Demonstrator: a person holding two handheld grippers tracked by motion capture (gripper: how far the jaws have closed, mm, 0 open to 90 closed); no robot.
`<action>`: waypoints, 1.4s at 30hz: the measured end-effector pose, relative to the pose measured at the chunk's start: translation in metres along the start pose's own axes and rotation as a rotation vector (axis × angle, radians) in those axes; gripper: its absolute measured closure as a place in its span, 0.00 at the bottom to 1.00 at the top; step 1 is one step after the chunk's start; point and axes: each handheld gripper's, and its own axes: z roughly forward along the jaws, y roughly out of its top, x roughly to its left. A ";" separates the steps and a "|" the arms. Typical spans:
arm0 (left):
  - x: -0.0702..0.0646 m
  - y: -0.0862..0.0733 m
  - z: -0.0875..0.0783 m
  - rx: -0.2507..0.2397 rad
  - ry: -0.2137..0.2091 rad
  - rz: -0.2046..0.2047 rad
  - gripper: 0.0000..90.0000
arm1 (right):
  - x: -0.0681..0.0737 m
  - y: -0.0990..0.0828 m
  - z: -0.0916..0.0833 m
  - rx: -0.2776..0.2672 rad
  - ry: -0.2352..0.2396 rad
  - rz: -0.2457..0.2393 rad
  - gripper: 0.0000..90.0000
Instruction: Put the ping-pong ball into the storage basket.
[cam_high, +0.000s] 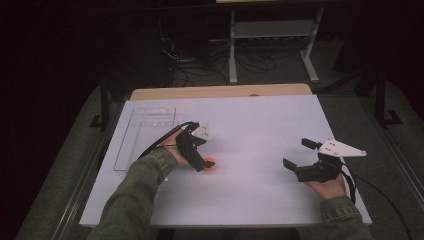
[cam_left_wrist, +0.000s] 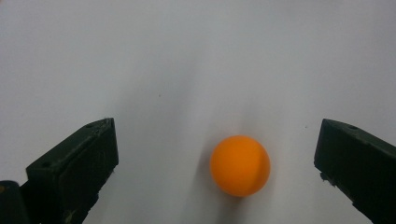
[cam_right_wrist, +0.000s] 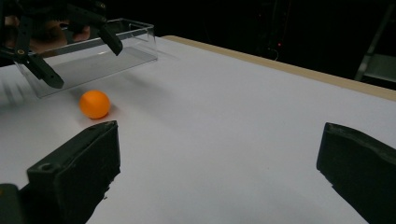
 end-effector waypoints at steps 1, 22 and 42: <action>0.000 0.000 0.001 0.004 -0.002 0.001 0.00 | 0.000 0.000 0.000 0.000 0.000 0.000 0.00; 0.000 0.001 0.012 0.081 -0.033 0.026 0.00 | 0.000 0.000 0.000 0.001 0.004 0.001 0.00; -0.001 0.004 0.027 0.180 -0.080 0.050 0.11 | -0.001 0.000 -0.001 0.001 0.013 0.015 0.00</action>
